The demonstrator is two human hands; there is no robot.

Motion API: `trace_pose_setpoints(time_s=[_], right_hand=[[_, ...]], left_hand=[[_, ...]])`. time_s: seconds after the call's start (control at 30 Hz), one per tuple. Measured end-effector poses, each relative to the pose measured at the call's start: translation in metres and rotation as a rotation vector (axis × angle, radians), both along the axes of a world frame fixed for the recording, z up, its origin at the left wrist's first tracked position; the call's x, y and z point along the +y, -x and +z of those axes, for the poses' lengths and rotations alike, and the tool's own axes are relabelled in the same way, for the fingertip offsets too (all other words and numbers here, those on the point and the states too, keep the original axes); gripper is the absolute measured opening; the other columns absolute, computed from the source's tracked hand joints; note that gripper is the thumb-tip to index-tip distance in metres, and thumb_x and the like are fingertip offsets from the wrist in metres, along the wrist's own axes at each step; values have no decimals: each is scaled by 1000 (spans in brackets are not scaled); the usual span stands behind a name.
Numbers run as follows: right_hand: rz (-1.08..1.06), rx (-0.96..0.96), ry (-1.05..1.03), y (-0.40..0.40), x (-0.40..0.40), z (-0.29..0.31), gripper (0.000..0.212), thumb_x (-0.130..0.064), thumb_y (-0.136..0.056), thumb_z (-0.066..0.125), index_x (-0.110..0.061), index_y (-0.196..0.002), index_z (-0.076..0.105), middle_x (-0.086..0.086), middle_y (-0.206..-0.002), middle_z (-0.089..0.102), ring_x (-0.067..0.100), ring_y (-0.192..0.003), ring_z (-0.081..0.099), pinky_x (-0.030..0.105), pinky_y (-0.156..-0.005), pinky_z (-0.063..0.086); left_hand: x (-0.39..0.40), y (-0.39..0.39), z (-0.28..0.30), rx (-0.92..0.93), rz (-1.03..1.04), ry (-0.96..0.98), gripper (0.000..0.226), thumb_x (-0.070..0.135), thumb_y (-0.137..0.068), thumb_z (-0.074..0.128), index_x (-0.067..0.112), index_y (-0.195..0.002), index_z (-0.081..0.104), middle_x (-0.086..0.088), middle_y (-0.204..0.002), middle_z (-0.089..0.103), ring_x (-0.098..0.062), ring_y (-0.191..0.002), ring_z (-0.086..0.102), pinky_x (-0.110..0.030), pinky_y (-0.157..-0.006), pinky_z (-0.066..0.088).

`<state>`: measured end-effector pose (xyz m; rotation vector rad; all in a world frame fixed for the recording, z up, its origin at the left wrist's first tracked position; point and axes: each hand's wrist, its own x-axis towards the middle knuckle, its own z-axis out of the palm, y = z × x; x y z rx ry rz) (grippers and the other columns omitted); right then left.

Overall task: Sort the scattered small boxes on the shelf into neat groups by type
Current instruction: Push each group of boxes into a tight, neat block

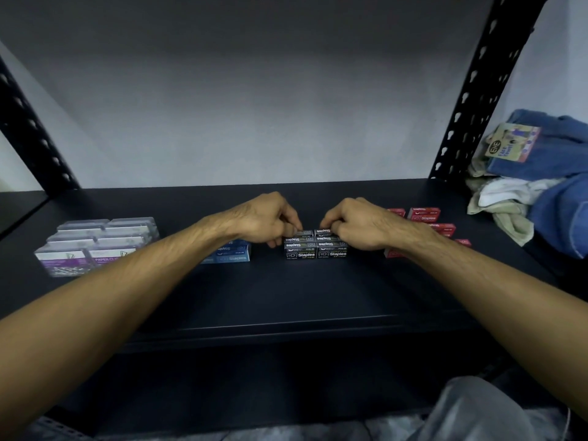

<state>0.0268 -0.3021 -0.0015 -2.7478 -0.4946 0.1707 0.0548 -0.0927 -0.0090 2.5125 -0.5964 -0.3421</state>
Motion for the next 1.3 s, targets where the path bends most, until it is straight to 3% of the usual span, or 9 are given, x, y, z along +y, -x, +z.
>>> trace_pose_setpoints(time_s=[0.13,0.23,0.37,0.43,0.53,0.8,1.3], right_hand=[[-7,10,3,6,1,4,35,-16,-92,46,-25,-113,72,-5,-115,70,15,-108,63,29,-92,50],[-14,33,16,11,2,8,33,-29,-89,52,-27,-117,70,-5,-113,69,15,-104,63,34,-93,52],[20,98,79,13,-1,10,44,-47,-81,64,-35,-123,63,-7,-107,68,14,-97,63,33,-86,53],[43,112,130,12,-1,9,56,-49,-74,72,-36,-127,58,-8,-104,67,12,-92,63,33,-84,54],[69,93,175,8,-1,5,64,-43,-70,79,-34,-129,55,-8,-101,67,13,-89,64,35,-82,55],[114,67,152,3,0,1,48,-29,-80,77,-29,-124,60,-8,-96,65,12,-84,62,32,-73,51],[135,65,181,1,2,1,48,-28,-83,76,-26,-127,58,-5,-106,66,14,-91,63,38,-84,54]], left_hand=[[-1,3,0,9,3,16,16,16,-94,61,14,-103,74,-12,-90,75,-25,-78,73,-27,-65,61],[-2,9,5,17,-14,27,20,28,-91,68,15,-104,75,-9,-88,75,-15,-69,70,-24,-65,60],[-2,11,6,58,-60,-10,40,44,-78,79,22,-110,72,-1,-91,74,-7,-65,65,-23,-65,56],[-2,11,5,6,-77,-91,51,49,-73,81,28,-118,67,9,-95,71,-5,-74,65,-21,-72,51],[-4,12,2,-42,-97,-146,52,45,-73,82,30,-120,65,13,-96,69,-1,-82,62,-20,-77,48],[-7,15,1,-100,-88,-140,38,34,-77,81,23,-111,69,10,-96,71,-2,-81,63,-15,-69,46],[-8,16,0,-118,-85,-153,37,35,-76,81,23,-109,69,7,-93,71,-8,-82,66,-26,-74,53]])
